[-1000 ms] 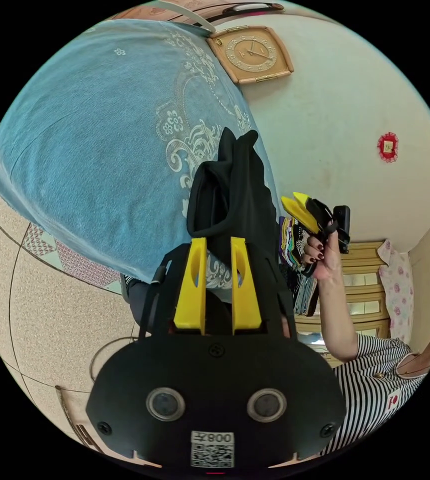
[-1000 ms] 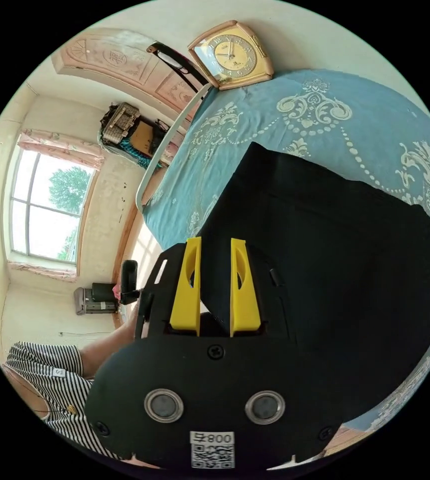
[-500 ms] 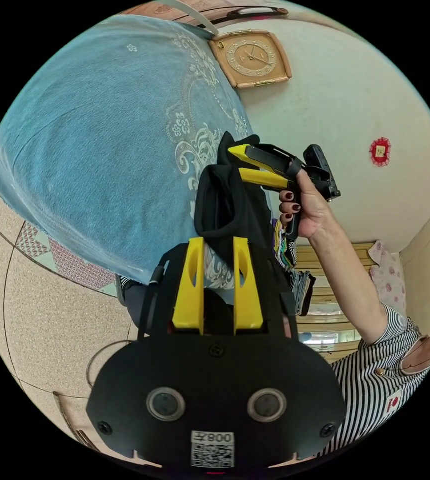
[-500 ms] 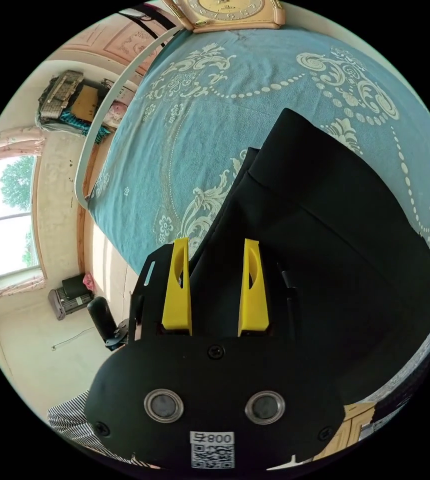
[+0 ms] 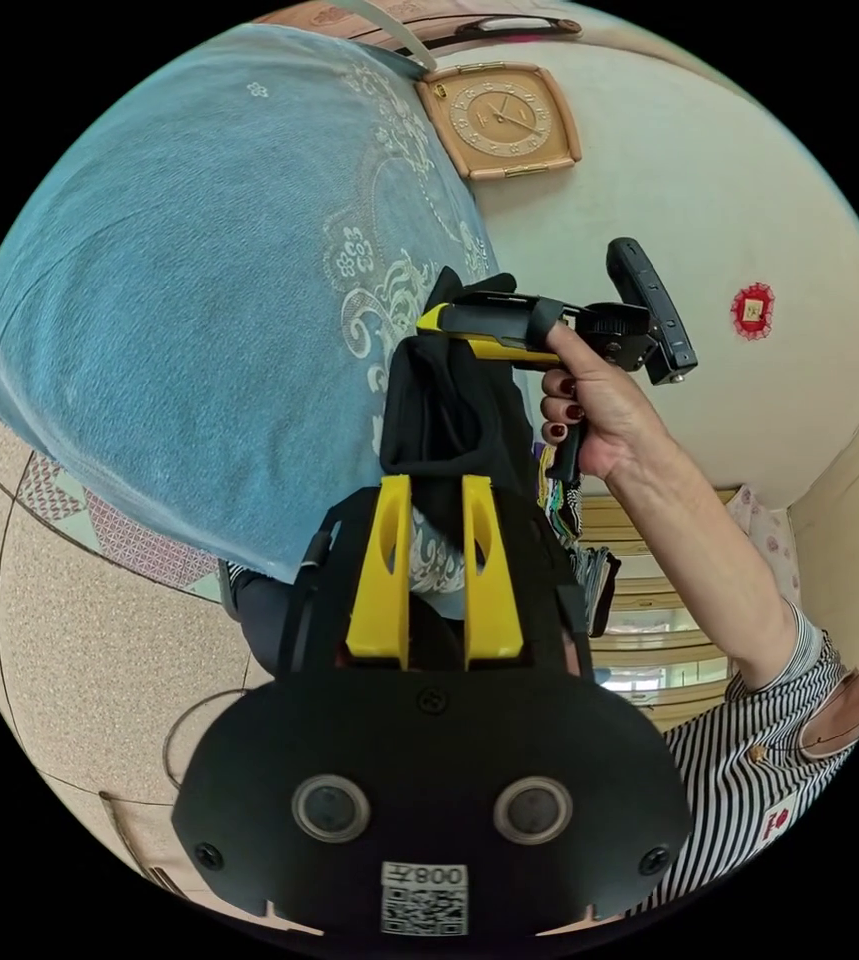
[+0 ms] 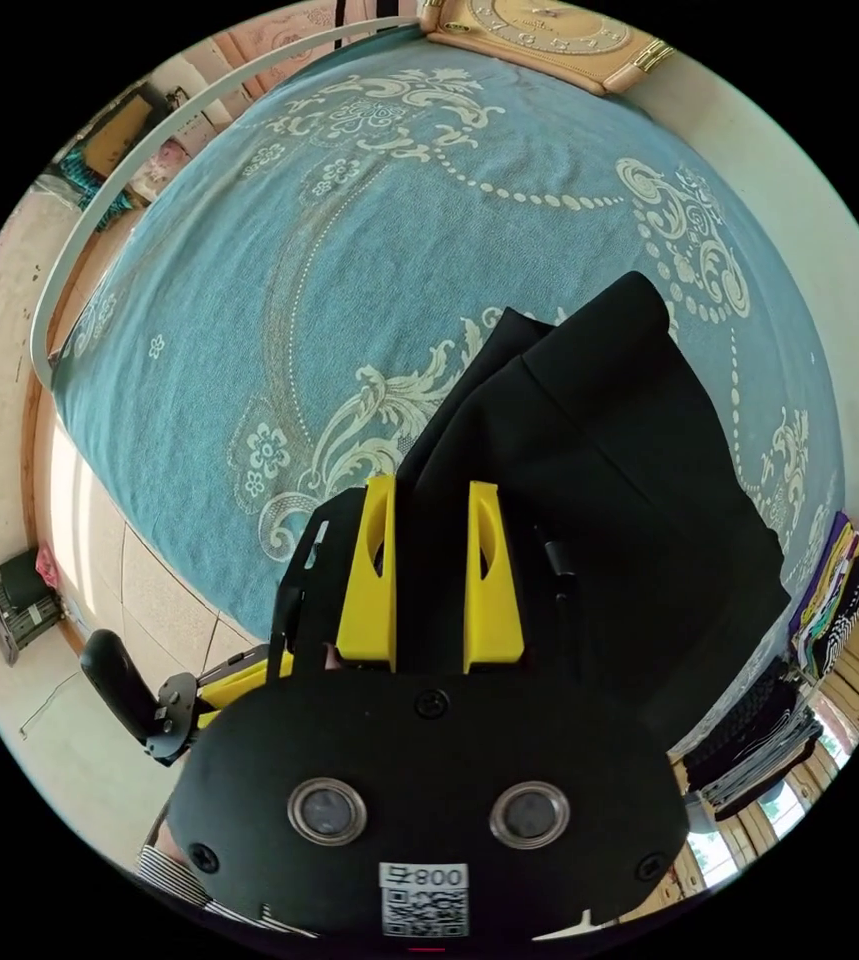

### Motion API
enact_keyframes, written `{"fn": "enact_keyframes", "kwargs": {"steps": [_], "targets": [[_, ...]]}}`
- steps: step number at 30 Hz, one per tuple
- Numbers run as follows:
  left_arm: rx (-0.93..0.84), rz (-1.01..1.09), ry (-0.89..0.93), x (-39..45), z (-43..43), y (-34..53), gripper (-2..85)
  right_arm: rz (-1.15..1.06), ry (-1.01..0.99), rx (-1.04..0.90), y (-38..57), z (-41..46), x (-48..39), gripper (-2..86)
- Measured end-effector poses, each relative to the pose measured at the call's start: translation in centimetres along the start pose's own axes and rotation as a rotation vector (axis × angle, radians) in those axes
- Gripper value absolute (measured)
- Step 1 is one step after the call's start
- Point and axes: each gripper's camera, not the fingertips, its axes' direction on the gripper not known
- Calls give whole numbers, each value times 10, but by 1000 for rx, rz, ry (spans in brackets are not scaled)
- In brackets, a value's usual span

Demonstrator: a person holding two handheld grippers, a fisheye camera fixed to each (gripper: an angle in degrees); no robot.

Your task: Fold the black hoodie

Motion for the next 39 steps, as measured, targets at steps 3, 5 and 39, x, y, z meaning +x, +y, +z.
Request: {"fn": "enact_keyframes", "kwargs": {"steps": [3,5,39], "targets": [[8,15,10,6,9,5,61,-33,7,7,4,-11,5,59],[1,51,-22,16,19,9,48,-31,-57,15,7,-20,15,48],[-403,880,38,324,354,109,21,15,-757,368,338,-376,357,23]]}}
